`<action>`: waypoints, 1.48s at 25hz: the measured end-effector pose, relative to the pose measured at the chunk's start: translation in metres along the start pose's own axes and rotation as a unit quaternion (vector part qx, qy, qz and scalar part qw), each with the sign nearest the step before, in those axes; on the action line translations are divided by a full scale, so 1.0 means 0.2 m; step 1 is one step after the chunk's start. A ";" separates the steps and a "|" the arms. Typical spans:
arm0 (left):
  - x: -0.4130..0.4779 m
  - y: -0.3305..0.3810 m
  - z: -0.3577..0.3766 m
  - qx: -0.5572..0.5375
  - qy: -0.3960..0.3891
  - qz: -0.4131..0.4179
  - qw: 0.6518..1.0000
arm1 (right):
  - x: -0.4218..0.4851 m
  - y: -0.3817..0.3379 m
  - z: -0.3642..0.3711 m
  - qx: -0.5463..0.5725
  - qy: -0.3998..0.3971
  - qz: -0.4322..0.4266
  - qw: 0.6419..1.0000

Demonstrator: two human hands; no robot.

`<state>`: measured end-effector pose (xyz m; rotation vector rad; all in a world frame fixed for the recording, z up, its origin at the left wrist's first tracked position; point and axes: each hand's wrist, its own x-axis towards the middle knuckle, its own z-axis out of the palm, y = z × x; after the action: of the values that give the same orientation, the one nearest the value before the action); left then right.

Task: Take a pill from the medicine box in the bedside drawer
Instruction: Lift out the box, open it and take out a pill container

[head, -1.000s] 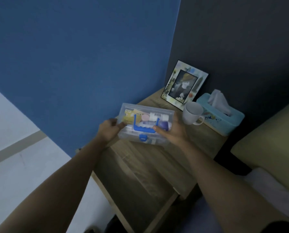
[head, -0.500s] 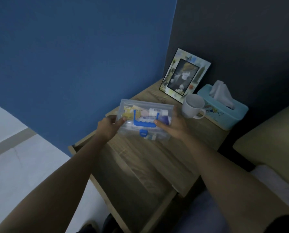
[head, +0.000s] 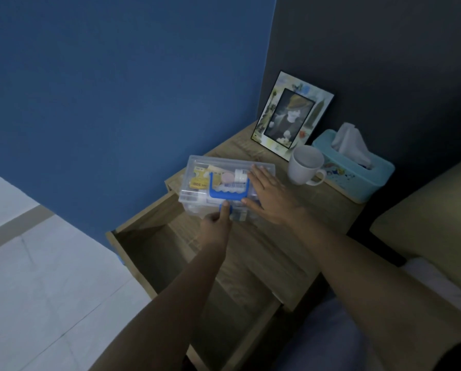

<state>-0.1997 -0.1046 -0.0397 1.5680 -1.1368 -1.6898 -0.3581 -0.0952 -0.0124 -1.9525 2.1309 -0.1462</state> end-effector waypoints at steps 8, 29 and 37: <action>0.03 -0.05 -0.06 -0.082 -0.029 0.007 0.996 | 0.01 0.02 0.02 0.024 0.008 -0.011 1.000; 0.09 0.10 -0.34 0.048 0.066 0.036 0.996 | 0.04 0.05 -0.25 -0.101 -0.005 -0.082 0.991; 0.13 0.18 -0.32 0.236 0.068 0.123 0.961 | 0.24 0.05 -0.46 -0.147 0.218 -0.030 0.964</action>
<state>-0.1455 -0.1570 -0.0190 1.6983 -1.6697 -1.1814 -0.3951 -0.1506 0.0692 -2.3319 2.4843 -0.3130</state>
